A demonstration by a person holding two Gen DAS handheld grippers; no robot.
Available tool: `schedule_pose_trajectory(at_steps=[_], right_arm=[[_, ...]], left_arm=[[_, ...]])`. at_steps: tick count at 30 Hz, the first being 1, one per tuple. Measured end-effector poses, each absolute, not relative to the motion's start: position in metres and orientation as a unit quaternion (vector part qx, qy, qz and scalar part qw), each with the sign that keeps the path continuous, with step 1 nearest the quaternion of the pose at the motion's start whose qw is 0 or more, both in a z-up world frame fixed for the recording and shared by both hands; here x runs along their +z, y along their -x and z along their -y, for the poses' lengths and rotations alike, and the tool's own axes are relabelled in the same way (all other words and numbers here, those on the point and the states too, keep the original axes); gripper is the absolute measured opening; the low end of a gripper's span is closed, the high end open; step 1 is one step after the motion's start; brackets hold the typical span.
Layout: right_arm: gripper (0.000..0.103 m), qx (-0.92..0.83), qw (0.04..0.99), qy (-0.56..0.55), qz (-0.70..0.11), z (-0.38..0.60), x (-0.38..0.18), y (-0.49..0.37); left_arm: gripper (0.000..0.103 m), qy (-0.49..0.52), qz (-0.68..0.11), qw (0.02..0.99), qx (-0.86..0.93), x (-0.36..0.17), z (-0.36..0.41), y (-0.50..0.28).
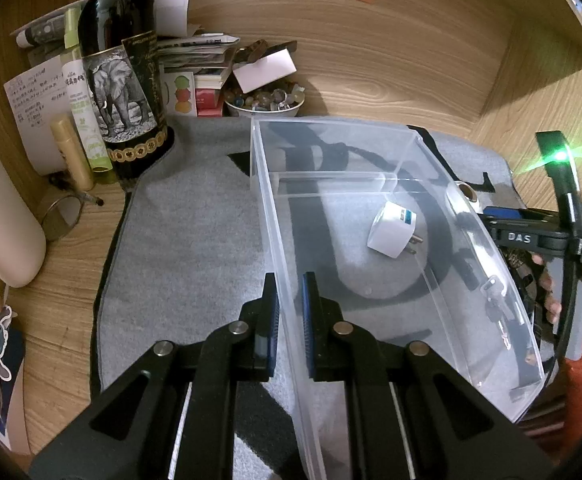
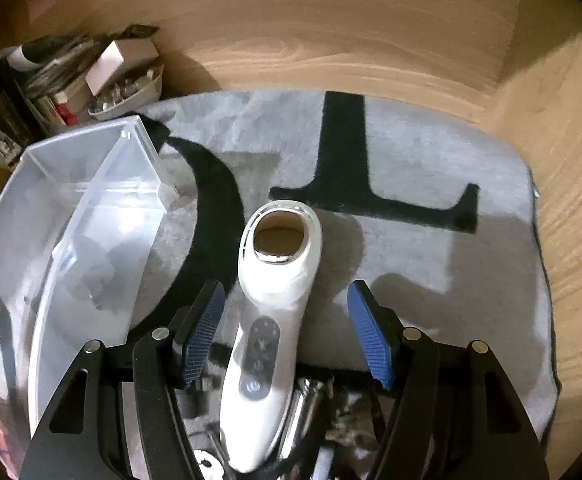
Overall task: Organize rigid objects
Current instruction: 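Grasp the white facial device by its body with the right gripper, then lift the facial device, lower it into the box, open right gripper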
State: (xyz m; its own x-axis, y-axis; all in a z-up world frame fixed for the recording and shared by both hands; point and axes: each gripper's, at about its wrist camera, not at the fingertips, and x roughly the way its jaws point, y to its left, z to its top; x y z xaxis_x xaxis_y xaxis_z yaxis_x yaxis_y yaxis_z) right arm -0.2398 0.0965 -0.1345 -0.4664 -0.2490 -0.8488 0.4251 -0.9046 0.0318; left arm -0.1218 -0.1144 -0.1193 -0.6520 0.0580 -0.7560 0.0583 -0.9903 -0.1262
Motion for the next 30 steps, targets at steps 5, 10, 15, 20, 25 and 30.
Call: schedule_pose_trajectory(at_steps=[5, 10, 15, 20, 25, 30], right_arm=[[0.048, -0.84, 0.204, -0.493, -0.098, -0.088, -0.147, 0.248], [0.036, -0.847, 0.205, -0.478, -0.106, -0.086, -0.145, 0.245], [0.036, -0.856, 0.208, -0.463, -0.095, -0.093, -0.136, 0.235], [0.036, -0.876, 0.209, -0.43, -0.06, -0.106, -0.111, 0.221], [0.036, -0.892, 0.212, -0.397, -0.032, -0.114, -0.085, 0.213], [0.035, -0.907, 0.217, -0.359, -0.037, -0.108, -0.058, 0.204]], left_arm=[[0.011, -0.417, -0.07, 0.001, -0.906, -0.119, 0.114, 0.122], [0.011, -0.419, -0.07, 0.001, -0.905, -0.119, 0.115, 0.121], [0.011, -0.419, -0.068, 0.004, -0.905, -0.12, 0.116, 0.119], [0.011, -0.419, -0.068, 0.004, -0.905, -0.12, 0.115, 0.12], [0.011, -0.42, -0.07, 0.004, -0.905, -0.12, 0.114, 0.12], [0.011, -0.419, -0.068, 0.004, -0.905, -0.12, 0.114, 0.121]])
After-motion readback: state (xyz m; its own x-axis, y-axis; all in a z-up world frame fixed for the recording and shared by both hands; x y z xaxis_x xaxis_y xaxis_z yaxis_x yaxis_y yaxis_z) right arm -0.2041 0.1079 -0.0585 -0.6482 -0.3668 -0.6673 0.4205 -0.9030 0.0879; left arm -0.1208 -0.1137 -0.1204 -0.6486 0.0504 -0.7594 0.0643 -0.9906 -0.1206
